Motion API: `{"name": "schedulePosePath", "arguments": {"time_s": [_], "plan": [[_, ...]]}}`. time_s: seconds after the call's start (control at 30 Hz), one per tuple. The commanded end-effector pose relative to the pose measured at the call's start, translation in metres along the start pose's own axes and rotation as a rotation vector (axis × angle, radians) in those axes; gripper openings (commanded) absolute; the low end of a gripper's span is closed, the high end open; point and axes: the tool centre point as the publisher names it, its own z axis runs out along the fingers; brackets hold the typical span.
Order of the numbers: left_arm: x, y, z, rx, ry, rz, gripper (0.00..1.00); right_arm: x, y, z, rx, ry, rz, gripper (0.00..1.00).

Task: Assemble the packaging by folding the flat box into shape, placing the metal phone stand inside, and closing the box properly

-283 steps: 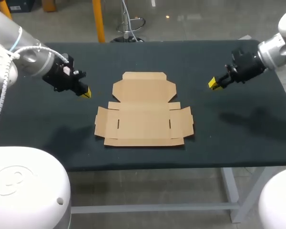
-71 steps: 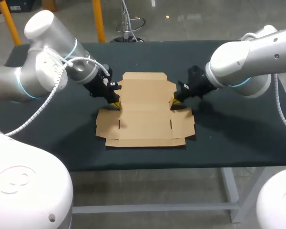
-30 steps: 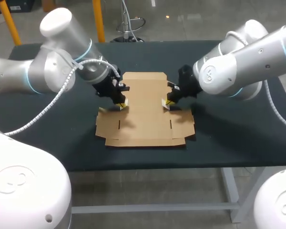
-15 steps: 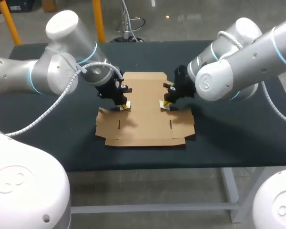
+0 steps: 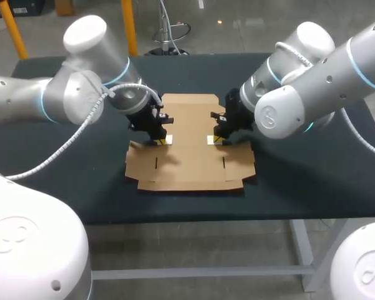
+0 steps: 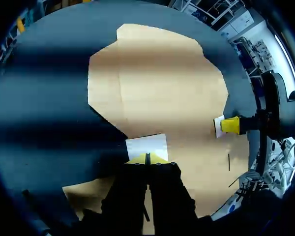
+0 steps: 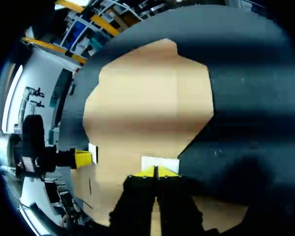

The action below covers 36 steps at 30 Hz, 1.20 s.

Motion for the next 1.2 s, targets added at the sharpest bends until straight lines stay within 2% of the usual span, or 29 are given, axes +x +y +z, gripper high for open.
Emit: {"name": "schedulePosePath", "arguments": {"time_s": [0.03,0.2,0.33,0.6,0.67,0.73,0.8,0.97,1.2], "plan": [[0.000,-0.004,0.009,-0.015,-0.023,-0.009,0.00,0.001,0.000,0.007,0.000,-0.032,0.006,0.00],[-0.001,-0.003,0.010,-0.026,-0.028,-0.013,0.00,-0.001,0.001,0.006,0.000,-0.029,0.012,0.00],[0.000,-0.001,0.000,-0.017,-0.017,-0.012,0.00,-0.001,0.001,-0.004,-0.016,-0.001,0.012,0.00],[0.000,0.004,-0.026,0.034,0.011,-0.006,0.00,-0.006,0.003,-0.026,-0.030,0.110,-0.001,0.00],[0.000,0.006,-0.032,0.043,0.022,-0.006,0.00,-0.008,0.003,-0.031,-0.038,0.112,0.005,0.00],[-0.002,0.007,-0.038,0.048,0.028,-0.007,0.00,-0.013,0.003,-0.035,-0.022,0.159,-0.005,0.00],[-0.004,0.008,-0.043,0.047,0.041,-0.009,0.00,-0.017,0.003,-0.039,-0.022,0.161,0.002,0.00],[-0.011,0.011,-0.054,0.036,0.072,-0.018,0.00,-0.026,0.002,-0.050,-0.007,0.228,0.002,0.00],[-0.013,0.024,-0.070,0.041,0.085,-0.025,0.00,-0.034,-0.002,-0.065,0.010,0.280,-0.001,0.00]]}}
